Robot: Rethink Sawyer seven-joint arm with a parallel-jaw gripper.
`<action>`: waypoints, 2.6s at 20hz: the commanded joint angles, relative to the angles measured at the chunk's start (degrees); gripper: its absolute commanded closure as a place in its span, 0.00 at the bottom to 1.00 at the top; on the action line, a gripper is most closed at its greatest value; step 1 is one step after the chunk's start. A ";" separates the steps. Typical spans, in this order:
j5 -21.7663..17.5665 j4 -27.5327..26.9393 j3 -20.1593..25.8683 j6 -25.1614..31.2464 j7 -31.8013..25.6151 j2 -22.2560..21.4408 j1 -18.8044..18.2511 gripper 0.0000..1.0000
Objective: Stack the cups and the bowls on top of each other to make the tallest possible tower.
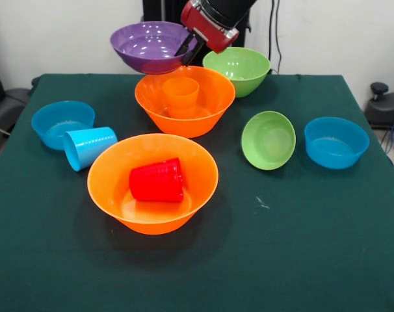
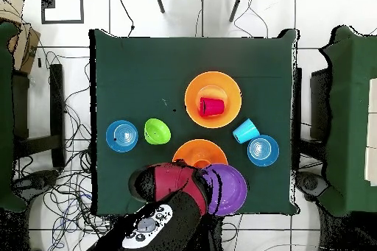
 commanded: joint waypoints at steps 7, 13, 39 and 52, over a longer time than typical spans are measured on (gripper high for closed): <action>4.65 -3.10 6.09 -0.80 9.85 0.15 1.75 1.00; 6.83 -3.72 6.10 -1.49 10.73 1.70 2.58 1.00; 10.06 -1.72 6.95 -8.70 10.81 4.78 2.38 1.00; 11.98 0.61 7.20 -9.13 10.70 4.17 3.74 1.00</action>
